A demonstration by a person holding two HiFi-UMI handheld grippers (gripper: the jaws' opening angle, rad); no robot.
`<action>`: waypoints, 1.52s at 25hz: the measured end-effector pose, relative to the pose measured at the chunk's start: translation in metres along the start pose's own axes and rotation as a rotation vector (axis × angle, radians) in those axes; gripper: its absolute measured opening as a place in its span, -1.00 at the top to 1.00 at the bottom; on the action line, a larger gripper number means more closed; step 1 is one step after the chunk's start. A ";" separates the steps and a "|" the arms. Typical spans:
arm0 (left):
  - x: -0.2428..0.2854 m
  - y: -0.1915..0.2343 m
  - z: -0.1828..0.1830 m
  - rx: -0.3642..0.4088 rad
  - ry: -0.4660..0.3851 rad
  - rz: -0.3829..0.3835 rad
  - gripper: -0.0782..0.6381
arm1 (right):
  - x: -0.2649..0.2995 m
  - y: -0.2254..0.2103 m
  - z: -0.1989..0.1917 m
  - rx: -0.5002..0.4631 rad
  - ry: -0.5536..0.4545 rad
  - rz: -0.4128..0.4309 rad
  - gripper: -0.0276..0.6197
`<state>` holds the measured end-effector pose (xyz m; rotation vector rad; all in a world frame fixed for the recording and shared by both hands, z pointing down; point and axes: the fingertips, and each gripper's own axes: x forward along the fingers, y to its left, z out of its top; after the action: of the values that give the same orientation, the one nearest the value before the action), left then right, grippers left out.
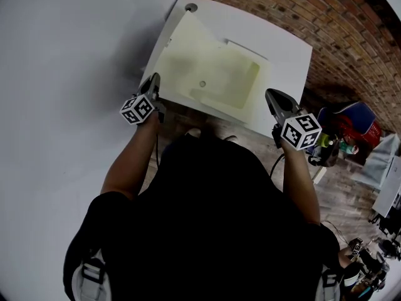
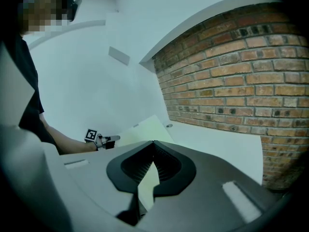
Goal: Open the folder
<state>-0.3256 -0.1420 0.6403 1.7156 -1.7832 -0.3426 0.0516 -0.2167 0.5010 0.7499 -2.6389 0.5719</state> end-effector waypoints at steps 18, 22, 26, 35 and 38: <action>-0.005 0.057 -0.020 -0.036 0.074 0.101 0.76 | 0.001 0.001 -0.003 0.035 -0.001 -0.036 0.91; -0.006 0.061 -0.024 -0.029 0.086 0.111 0.76 | -0.002 0.001 -0.005 0.040 0.002 -0.040 0.91; -0.006 0.067 -0.028 -0.032 0.093 0.122 0.76 | -0.003 0.000 -0.006 0.042 0.004 -0.043 0.91; -0.003 0.084 -0.039 -0.039 0.122 0.152 0.76 | -0.005 -0.004 -0.008 0.051 0.009 -0.052 0.91; -0.003 0.092 -0.045 -0.045 0.139 0.164 0.75 | -0.005 -0.004 -0.009 0.055 0.010 -0.054 0.91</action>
<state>-0.3723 -0.1175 0.7278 1.5125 -1.7854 -0.1874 0.0592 -0.2135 0.5081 0.8297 -2.5945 0.6342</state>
